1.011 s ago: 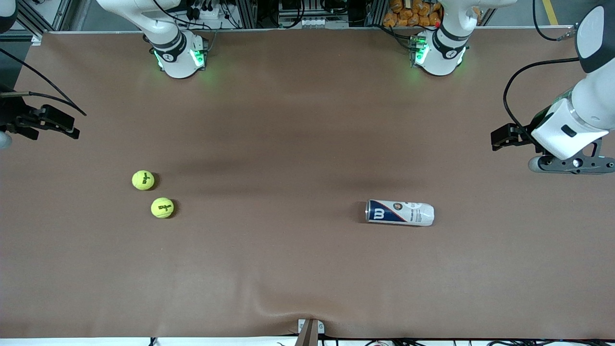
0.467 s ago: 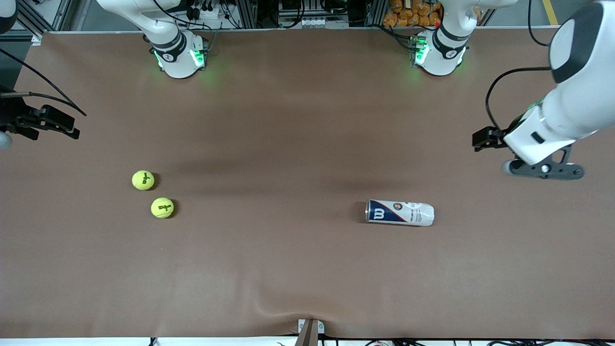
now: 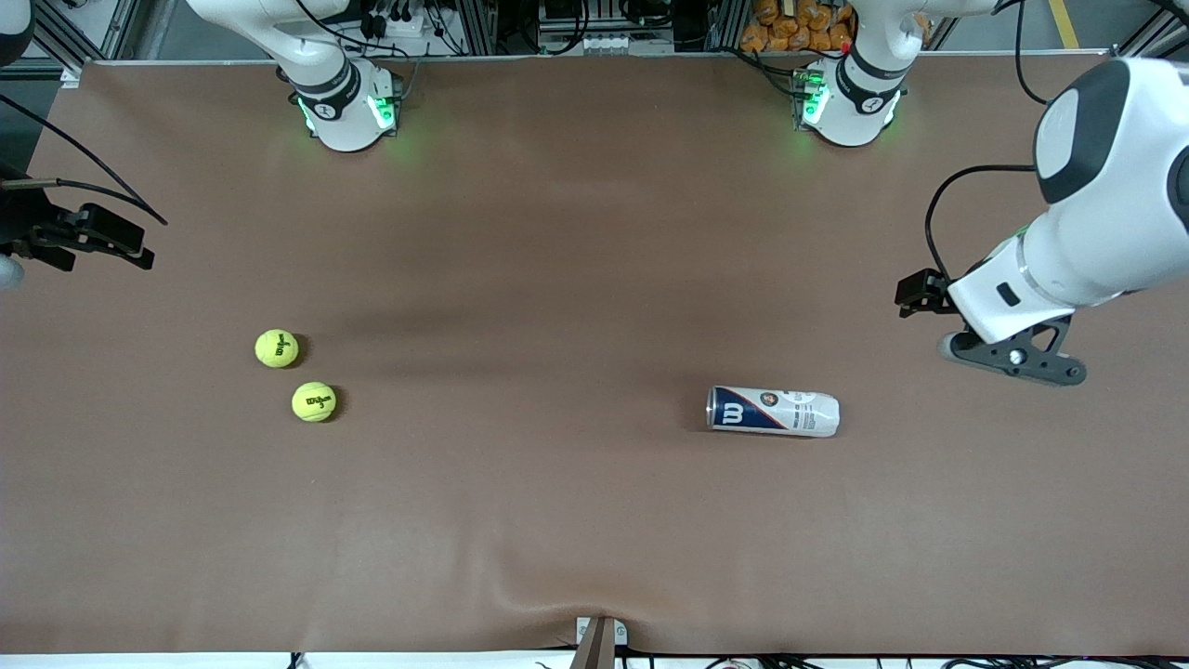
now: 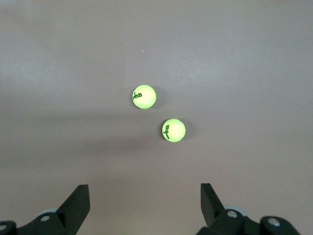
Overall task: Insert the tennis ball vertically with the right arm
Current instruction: 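Move the left gripper over the lying white-and-blue tennis can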
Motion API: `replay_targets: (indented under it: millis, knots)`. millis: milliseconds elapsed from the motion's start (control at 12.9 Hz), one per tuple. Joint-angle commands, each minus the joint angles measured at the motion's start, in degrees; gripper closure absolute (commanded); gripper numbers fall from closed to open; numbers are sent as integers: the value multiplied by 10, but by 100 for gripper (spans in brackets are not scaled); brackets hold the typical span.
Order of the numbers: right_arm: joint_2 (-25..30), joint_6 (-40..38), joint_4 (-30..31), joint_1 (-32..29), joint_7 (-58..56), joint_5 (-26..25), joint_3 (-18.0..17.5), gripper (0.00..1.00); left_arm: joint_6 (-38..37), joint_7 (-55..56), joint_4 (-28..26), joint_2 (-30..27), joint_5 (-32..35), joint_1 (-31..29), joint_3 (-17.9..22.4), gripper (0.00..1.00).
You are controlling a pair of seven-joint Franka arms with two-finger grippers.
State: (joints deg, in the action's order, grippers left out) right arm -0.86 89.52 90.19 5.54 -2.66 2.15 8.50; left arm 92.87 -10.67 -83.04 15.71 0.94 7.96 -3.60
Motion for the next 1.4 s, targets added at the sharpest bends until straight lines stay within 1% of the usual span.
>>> replay_targets:
  millis: [0, 78, 233, 467, 622, 934, 1167, 1323]
  knots:
    - [-5, 0, -2, -4, 5, -4, -2, 0, 31, -130, 3, 14, 3, 7, -3, 0]
    - [-5, 1, -2, -4, 5, -4, -2, 0, 47, -186, 3, 22, 12, 14, -4, 0]
    - [-5, 2, -2, -3, 5, -4, -2, 0, 70, -253, 1, 31, 22, 29, -4, 0]
    - [-6, 2, -2, -3, 5, -4, -2, 0, 78, -310, -1, 39, 85, 64, -7, 0]
    - [-9, 2, -3, -4, 5, -4, -2, 0, 86, -348, -1, 41, 105, 79, -9, 0]
    - [-9, 2, -2, -4, 5, -4, -2, 0, 129, -452, -6, 62, 92, 76, -15, 0]
    - [-8, 0, -3, -5, 4, -4, -2, 0, 157, -495, -7, 92, 22, 59, -14, 0]
    - [-8, 0, -3, -5, 4, -4, -2, 0, 177, -497, -20, 95, 17, 59, -15, 0]
